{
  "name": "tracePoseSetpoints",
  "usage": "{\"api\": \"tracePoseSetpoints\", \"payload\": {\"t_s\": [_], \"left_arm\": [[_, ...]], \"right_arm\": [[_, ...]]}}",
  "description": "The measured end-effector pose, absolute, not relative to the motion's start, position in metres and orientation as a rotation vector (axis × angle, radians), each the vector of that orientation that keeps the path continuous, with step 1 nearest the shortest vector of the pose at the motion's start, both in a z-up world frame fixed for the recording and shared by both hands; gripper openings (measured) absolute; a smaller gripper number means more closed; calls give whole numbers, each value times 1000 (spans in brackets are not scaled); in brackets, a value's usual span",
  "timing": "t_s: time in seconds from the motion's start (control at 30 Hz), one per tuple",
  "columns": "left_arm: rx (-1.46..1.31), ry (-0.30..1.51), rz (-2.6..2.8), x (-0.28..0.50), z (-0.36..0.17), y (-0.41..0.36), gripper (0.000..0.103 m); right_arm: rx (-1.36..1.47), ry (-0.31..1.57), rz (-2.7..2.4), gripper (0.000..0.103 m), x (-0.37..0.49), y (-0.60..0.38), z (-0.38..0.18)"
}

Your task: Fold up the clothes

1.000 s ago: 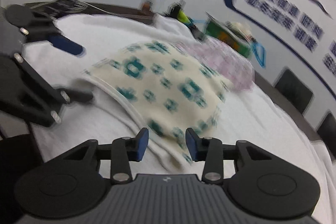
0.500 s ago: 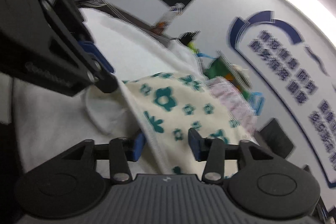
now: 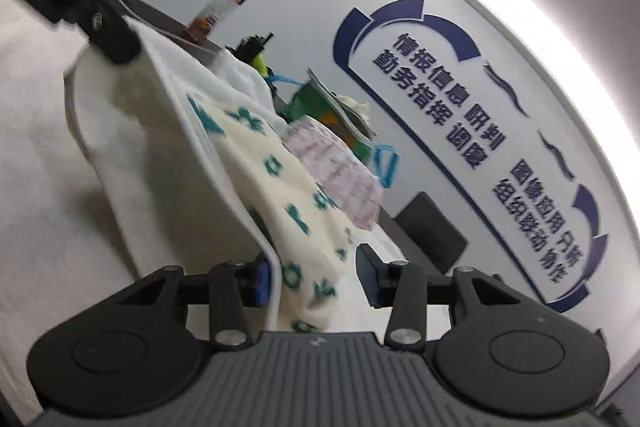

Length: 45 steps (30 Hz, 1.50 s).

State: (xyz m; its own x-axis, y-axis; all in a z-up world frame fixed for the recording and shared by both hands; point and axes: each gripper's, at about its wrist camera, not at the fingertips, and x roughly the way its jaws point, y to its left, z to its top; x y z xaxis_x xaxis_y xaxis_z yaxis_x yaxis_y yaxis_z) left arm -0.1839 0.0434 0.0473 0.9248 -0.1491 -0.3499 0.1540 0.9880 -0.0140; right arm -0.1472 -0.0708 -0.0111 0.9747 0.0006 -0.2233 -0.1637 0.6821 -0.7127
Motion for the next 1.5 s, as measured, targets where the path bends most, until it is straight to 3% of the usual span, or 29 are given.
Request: {"api": "tracePoseSetpoints", "payload": {"t_s": [0.3, 0.4, 0.47, 0.5, 0.53, 0.57, 0.7, 0.77, 0.93, 1.17, 1.2, 1.23, 1.27, 1.3, 1.33, 1.5], "left_arm": [[54, 378, -141, -189, 43, 42, 1], [103, 371, -160, -193, 35, 29, 3], [139, 353, -169, -198, 28, 17, 16], [143, 361, -164, -199, 24, 11, 24], [143, 373, -156, -199, 19, 4, 45], [126, 380, -170, -201, 16, 0, 58], [62, 369, -254, -211, 11, -12, 62], [86, 332, -229, -214, 10, -21, 71], [220, 286, -90, -208, 4, -36, 71], [200, 355, 3, -192, -4, -17, 72], [193, 360, 0, -192, -3, -14, 72], [187, 363, -6, -192, -2, -12, 64], [184, 366, -16, -193, 0, -10, 42], [178, 376, -31, -194, 2, -8, 27], [170, 398, -45, -192, 6, -4, 1], [142, 328, -175, -179, 65, 21, 2]], "right_arm": [[-822, 241, -7, 42, -163, -87, -18], [-730, 287, 15, 25, -172, -96, -8], [-638, 322, 36, 6, -177, -103, 2], [-587, 328, 51, 2, -180, -108, 9], [-537, 330, 67, 2, -183, -112, 17], [-487, 330, 83, 2, -185, -117, 25], [-447, 290, 126, 2, -195, -120, 45], [-466, 274, 139, 2, -196, -116, 48], [-491, 245, 144, 2, -205, -114, 52], [-487, 236, 100, 2, -210, -121, 56], [-482, 240, 93, 2, -211, -124, 55], [-477, 246, 88, 2, -211, -126, 55], [-477, 256, 84, 2, -211, -127, 52], [-479, 269, 82, 2, -209, -128, 49], [-487, 286, 82, 2, -208, -129, 45], [-513, 295, 98, 2, -202, -132, 45]]}}
